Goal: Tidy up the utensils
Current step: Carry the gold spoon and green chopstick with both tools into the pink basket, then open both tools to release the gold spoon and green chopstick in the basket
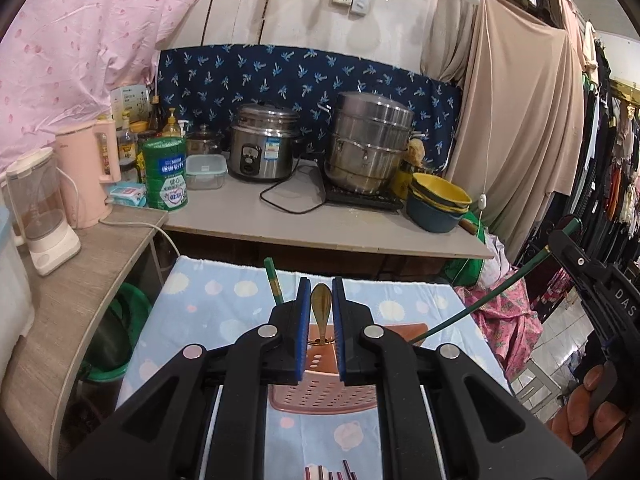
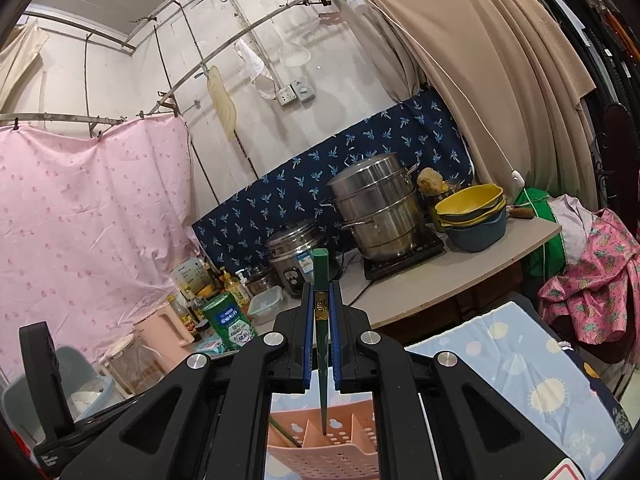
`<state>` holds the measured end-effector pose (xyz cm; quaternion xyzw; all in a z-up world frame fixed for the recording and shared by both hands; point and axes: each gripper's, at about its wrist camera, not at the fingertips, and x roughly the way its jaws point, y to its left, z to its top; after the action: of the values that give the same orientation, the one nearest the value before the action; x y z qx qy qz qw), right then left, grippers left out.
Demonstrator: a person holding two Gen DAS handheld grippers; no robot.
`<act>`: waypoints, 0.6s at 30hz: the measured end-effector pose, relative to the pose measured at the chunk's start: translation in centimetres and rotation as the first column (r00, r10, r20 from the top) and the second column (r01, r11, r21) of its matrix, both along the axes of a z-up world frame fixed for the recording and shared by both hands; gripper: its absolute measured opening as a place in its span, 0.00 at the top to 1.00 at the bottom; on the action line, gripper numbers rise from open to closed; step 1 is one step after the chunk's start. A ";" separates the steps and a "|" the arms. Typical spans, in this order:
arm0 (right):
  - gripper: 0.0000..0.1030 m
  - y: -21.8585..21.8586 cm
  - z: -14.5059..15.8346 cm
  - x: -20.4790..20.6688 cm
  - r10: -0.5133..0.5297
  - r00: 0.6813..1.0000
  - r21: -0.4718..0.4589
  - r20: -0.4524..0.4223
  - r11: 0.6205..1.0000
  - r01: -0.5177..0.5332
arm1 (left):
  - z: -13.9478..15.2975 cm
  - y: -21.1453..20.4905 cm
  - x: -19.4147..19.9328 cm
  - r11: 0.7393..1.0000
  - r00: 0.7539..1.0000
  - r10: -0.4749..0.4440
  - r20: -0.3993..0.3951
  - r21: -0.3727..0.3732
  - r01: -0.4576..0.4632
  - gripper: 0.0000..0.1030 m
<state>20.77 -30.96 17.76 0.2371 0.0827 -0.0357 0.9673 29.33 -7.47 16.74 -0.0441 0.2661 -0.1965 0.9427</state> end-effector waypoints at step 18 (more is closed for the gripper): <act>0.86 0.1 -6.5 3.1 0.037 0.987 -0.003 -0.158 0.999 -0.038 | -5.3 -1.1 2.4 1.000 0.992 0.005 -0.130 0.014 -0.003 0.81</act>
<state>23.88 -30.89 11.24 0.2289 0.1634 -0.0364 0.9589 31.69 -8.53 11.41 -0.0511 0.3280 -0.1895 0.9241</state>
